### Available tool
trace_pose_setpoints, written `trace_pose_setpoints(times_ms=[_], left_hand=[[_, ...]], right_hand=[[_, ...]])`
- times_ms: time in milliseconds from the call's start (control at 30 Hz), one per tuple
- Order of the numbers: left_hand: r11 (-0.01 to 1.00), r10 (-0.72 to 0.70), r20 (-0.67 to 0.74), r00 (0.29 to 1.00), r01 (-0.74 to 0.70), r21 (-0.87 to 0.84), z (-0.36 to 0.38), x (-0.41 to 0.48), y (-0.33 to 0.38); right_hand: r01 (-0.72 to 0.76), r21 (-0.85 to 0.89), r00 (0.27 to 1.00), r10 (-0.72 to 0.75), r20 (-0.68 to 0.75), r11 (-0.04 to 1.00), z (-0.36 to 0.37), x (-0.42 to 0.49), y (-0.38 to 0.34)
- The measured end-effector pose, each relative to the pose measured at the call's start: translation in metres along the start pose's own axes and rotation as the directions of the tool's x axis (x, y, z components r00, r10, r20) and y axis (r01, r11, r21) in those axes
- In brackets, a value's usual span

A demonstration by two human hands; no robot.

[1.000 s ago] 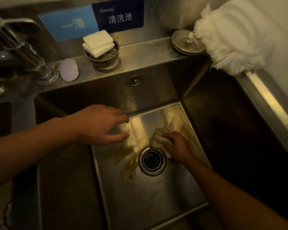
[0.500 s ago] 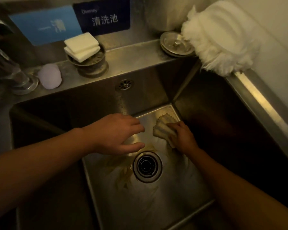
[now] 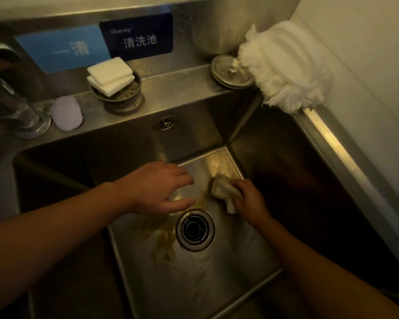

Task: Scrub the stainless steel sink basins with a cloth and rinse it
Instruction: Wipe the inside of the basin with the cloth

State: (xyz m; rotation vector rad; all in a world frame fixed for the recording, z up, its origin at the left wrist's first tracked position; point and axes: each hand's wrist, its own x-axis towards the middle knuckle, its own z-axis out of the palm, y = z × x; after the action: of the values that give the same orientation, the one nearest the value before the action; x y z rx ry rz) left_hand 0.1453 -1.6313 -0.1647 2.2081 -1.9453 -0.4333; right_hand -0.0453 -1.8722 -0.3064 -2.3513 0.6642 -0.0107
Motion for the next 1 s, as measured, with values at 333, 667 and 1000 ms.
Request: trace_pose_setpoints(times_ms=[333,667,1000], left_hand=[[1.000,0.016,-0.028,0.999,-0.017,-0.007,0.002,0.005,-0.003],[1.000,0.010,-0.013,1.000,-0.010,-0.028,0.002,0.004,-0.001],[0.999,0.033,-0.028,0.999,-0.034,-0.025,0.005,0.006,-0.004]], right_hand=[[-0.085,-0.393,0.991,0.118,0.060,0.916,0.015,0.019,0.008],[-0.260,-0.274,0.946,0.301,0.119,0.926,0.012,-0.015,0.021],[-0.203,-0.347,0.965,0.248,0.090,0.916,0.013,0.013,0.013]])
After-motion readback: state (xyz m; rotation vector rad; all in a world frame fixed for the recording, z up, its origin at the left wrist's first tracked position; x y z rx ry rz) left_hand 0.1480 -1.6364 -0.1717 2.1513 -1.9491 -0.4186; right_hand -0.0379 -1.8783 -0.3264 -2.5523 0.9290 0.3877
